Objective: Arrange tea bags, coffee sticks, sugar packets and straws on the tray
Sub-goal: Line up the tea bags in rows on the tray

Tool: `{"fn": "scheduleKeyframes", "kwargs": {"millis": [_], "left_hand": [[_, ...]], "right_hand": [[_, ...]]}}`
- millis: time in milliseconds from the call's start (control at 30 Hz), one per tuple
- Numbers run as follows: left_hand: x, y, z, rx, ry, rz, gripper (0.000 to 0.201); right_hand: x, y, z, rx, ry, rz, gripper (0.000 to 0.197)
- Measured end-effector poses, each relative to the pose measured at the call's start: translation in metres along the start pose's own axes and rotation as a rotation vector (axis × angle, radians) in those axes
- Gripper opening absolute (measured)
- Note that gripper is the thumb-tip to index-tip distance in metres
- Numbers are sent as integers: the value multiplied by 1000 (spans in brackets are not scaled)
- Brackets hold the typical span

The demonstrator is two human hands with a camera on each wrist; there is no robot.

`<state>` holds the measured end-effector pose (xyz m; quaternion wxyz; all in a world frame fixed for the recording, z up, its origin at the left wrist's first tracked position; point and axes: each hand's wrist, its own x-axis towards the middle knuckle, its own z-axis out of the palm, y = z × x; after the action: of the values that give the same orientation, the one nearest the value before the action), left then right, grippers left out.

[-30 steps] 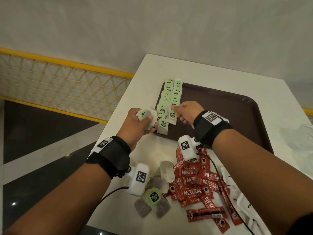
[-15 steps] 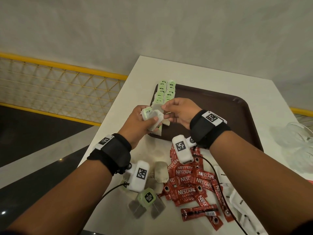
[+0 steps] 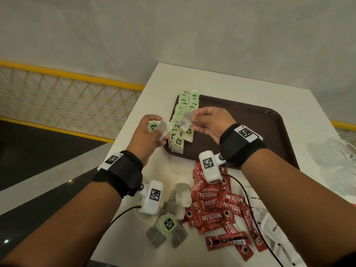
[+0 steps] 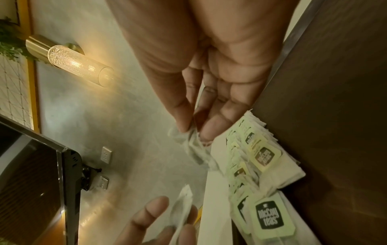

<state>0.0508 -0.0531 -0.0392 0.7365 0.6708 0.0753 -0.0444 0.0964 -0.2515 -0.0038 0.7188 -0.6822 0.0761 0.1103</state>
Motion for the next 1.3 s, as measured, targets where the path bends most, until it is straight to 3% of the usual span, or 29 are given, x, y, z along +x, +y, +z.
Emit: {"fn": "scheduleKeyframes", "kwargs": {"millis": [133,200,300,467,567,633,700,800,967,1100,1300], "left_hand": [[6,6,5,-2,0,-85,23],[8,12,10,-61,-19,-162,14],[8,18,15,-185,-16,-224,21],[10,13,16,-111,-18,-126,16],[11,9,16,-52,-8,-59,18],[11,9,18,2,-11,-14,20],[11,8,21,59,-39,15,22],[13,4,24,178,-41,56,23],[19,-1,16,855,104,235,19],[20,-2,22,1177,27,164,33],[28,-6,31,1362,-47,70,33]], "right_hand": [[-1,1,6,-68,-100,-71,16],[-4,2,11,-201,-159,-155,16],[-8,3,17,-439,-216,-262,16],[-10,7,14,-569,-262,-293,17],[-5,9,14,-442,-101,-303,16],[-2,11,14,-383,-32,-213,22],[0,14,14,-382,-63,-103,22],[0,19,12,-375,-82,-89,13],[4,26,-3,-355,-1,129,22],[9,31,-10,-499,10,255,25],[14,29,2,-664,29,362,28]]}}
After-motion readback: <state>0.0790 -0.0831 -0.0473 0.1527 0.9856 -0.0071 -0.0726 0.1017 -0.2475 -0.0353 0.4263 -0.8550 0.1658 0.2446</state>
